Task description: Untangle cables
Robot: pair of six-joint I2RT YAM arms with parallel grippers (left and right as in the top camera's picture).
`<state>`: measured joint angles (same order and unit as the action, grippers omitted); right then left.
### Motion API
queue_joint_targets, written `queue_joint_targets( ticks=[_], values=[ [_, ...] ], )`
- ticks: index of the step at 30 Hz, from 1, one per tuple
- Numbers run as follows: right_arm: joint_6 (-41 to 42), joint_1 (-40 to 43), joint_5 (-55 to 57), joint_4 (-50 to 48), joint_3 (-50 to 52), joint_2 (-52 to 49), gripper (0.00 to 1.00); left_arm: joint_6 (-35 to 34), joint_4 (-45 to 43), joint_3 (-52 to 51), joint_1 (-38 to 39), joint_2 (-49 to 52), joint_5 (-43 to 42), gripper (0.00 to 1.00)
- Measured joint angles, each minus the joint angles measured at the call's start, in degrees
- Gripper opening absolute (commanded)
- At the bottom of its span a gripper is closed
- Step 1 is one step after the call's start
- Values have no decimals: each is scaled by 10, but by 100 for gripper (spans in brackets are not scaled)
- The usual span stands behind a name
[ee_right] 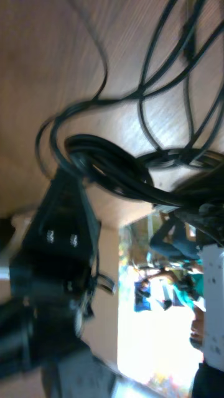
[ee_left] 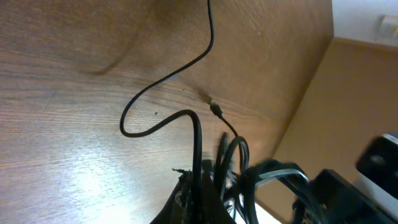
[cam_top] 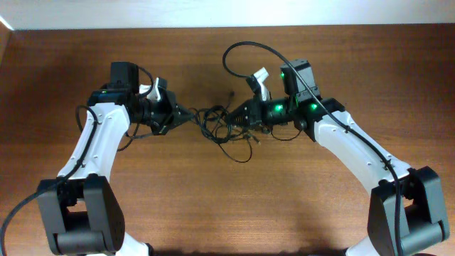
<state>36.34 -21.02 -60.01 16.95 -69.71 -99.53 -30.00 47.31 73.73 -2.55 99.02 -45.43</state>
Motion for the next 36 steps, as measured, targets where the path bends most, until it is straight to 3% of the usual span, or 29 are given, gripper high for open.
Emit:
queue_joint_targets(
  ticks=[8,15,23,24,26,28,32,36],
  values=[
    [-19,42,98,106,0,1,4,54,0,0,-37,-21,0,0],
    [-25,64,189,182,0,2,4,73,-14,0,-42,-130,14,0],
    [-27,63,276,231,-3,11,12,73,-50,-1,-38,-235,15,0],
    [-27,63,280,234,-3,12,15,70,-54,-1,-38,-247,16,0],
    [-28,66,316,245,-3,13,43,64,-76,-2,-41,-275,22,0],
    [-28,70,336,248,-3,13,58,59,-92,-2,-46,-302,27,0],
    [-33,71,329,248,-3,13,61,49,-110,-2,-46,-334,33,0],
    [-69,71,223,200,-2,13,67,40,-111,-2,-46,-332,52,0]
  ],
)
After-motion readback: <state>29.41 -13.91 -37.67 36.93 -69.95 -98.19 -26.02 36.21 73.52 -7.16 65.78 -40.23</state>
